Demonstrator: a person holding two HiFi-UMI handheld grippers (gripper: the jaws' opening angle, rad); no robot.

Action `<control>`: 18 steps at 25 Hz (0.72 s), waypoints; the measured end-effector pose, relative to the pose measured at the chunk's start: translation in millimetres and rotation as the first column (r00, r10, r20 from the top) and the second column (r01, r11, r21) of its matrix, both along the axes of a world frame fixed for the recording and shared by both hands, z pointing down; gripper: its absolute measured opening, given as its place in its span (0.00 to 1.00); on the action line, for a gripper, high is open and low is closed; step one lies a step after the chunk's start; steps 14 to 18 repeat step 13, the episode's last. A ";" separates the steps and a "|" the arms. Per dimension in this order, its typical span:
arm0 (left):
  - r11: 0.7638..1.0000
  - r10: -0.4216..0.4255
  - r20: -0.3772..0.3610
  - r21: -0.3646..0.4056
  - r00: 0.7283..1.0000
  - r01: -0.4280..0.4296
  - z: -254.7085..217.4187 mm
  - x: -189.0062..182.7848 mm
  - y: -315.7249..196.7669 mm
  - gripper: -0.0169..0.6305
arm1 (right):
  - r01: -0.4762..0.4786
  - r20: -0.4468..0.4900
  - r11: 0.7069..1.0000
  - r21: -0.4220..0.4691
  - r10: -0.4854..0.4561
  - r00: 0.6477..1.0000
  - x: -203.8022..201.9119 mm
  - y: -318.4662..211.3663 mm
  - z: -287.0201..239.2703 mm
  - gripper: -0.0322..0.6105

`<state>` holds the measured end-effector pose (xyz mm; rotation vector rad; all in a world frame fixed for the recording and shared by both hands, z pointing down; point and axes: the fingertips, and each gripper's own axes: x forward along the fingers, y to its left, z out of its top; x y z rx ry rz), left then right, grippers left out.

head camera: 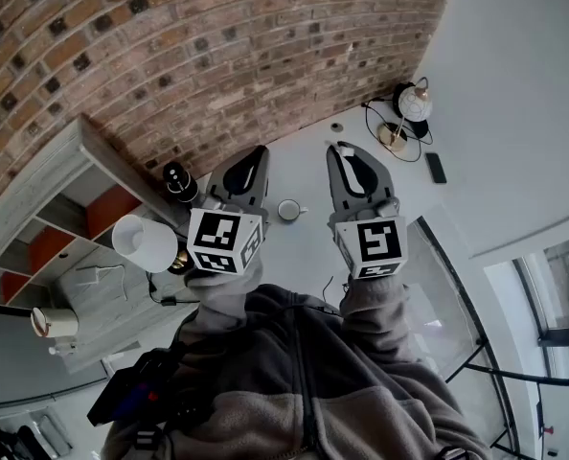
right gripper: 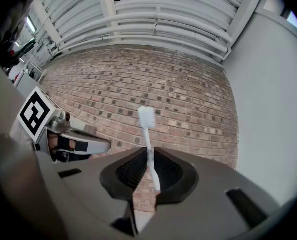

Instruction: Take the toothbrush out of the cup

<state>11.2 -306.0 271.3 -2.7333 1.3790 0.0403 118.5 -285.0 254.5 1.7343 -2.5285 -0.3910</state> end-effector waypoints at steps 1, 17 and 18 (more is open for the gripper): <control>1.000 0.004 0.000 0.000 1.000 -0.004 0.3 1.4 0.2 0.03 | -0.003 -0.001 1.000 -0.001 0.003 1.000 0.9 0.6 0.1 0.12; 0.999 0.037 0.001 -0.005 0.999 -0.037 0.9 12.0 0.6 0.03 | 0.000 -0.014 1.000 0.006 0.000 1.000 1.6 4.5 -4.1 0.12; 0.999 0.037 0.001 -0.005 0.999 -0.037 0.9 12.0 0.6 0.03 | 0.000 -0.014 1.000 0.006 0.000 1.000 1.6 4.5 -4.1 0.12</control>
